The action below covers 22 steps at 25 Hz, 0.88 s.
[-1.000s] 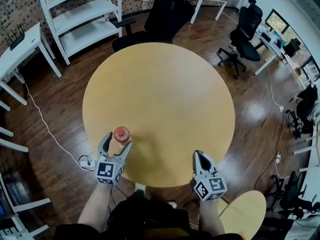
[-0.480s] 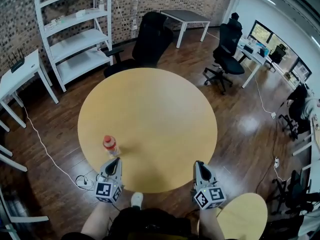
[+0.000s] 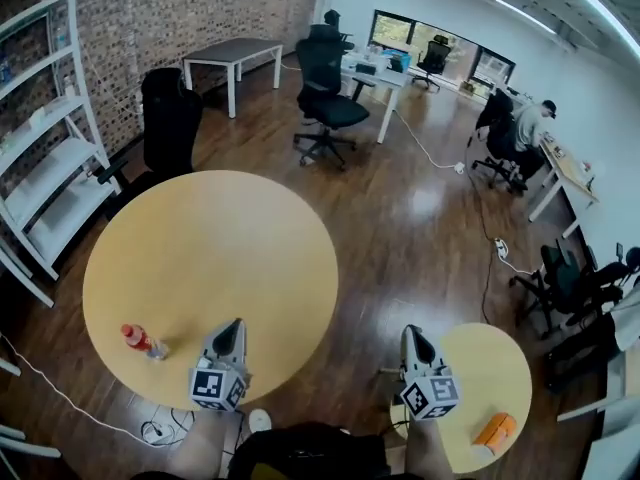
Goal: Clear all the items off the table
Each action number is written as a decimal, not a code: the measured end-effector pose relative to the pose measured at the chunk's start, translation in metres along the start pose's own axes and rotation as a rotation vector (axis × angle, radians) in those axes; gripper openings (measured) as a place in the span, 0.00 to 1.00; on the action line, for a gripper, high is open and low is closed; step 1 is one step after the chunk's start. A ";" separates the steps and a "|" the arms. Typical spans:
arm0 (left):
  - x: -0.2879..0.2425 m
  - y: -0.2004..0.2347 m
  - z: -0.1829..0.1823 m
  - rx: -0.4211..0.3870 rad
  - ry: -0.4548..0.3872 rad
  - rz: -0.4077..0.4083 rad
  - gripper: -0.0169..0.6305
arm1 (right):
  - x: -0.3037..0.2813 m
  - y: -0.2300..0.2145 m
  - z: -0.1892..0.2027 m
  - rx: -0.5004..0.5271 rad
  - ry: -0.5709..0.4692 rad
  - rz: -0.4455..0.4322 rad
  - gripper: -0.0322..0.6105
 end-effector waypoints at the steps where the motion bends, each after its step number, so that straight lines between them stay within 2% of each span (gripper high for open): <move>1: -0.009 -0.012 -0.004 -0.003 -0.001 0.041 0.03 | 0.016 -0.011 0.002 -0.018 -0.009 0.044 0.06; 5: -0.042 -0.061 -0.014 -0.025 -0.009 0.201 0.03 | 0.066 -0.043 0.013 -0.077 -0.042 0.179 0.06; 9: -0.072 -0.094 -0.020 -0.017 0.001 0.310 0.03 | 0.088 -0.059 0.021 -0.104 -0.057 0.248 0.06; 16: -0.089 -0.126 -0.022 -0.004 -0.012 0.385 0.03 | 0.113 -0.079 0.030 -0.118 -0.065 0.317 0.06; 22: -0.095 -0.149 -0.013 -0.004 0.022 0.423 0.03 | 0.125 -0.092 0.036 -0.124 -0.062 0.340 0.06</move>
Point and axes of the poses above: the fingertips, and each gripper's own axes: x backward along the fingers, y to its left, z out of its underside, the point moved 9 cm from there along x, backward along the fingers, and after that the axes turned 12 degrees about y, right-handed, at the moved point
